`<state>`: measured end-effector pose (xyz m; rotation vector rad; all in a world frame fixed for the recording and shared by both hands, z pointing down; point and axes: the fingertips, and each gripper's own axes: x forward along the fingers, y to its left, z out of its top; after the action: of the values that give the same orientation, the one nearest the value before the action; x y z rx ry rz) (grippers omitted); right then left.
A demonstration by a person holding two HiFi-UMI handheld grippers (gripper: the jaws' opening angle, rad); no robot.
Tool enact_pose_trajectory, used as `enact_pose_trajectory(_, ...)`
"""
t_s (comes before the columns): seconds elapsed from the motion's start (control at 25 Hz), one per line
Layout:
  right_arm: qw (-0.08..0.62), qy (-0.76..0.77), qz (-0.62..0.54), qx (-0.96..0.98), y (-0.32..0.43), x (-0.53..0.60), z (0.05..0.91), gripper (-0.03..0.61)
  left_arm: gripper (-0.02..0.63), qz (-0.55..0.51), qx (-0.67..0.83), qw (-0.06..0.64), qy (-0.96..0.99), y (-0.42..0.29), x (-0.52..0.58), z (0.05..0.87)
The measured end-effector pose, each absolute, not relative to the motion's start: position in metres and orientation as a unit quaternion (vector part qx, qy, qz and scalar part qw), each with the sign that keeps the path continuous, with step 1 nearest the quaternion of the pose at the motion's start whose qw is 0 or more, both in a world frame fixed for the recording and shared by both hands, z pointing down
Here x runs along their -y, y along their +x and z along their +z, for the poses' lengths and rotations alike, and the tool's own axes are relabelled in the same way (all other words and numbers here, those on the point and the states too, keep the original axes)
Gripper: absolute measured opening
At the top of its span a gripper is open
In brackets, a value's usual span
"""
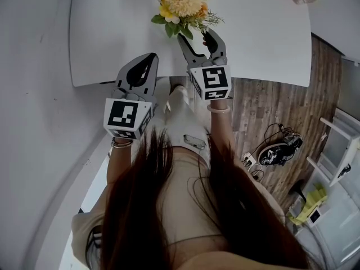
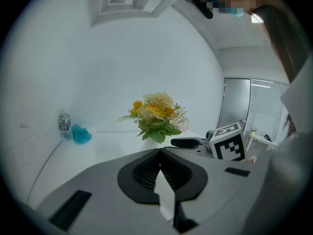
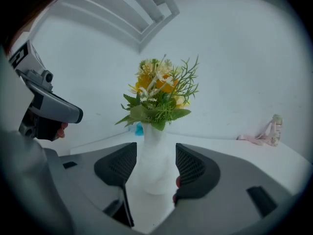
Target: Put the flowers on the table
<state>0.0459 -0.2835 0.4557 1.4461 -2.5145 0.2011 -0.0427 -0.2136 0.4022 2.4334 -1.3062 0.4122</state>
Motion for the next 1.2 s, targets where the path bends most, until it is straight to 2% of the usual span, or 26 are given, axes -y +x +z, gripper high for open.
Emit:
enact_pose_trajectory(0.72, 0.113, 0.478, 0.043, 0.87, 0.076, 0.241, 0.437, 0.225, 0.003, 0.119, 0.504, 0.137, 0.845, -0.015, 0.178, 0.376)
enact_pose_trajectory(1.2, 0.11, 0.491, 0.043, 0.863, 0.085, 0.219, 0.433, 0.169, 0.003, 0.124, 0.51, 0.134, 0.841, -0.015, 0.162, 0.375)
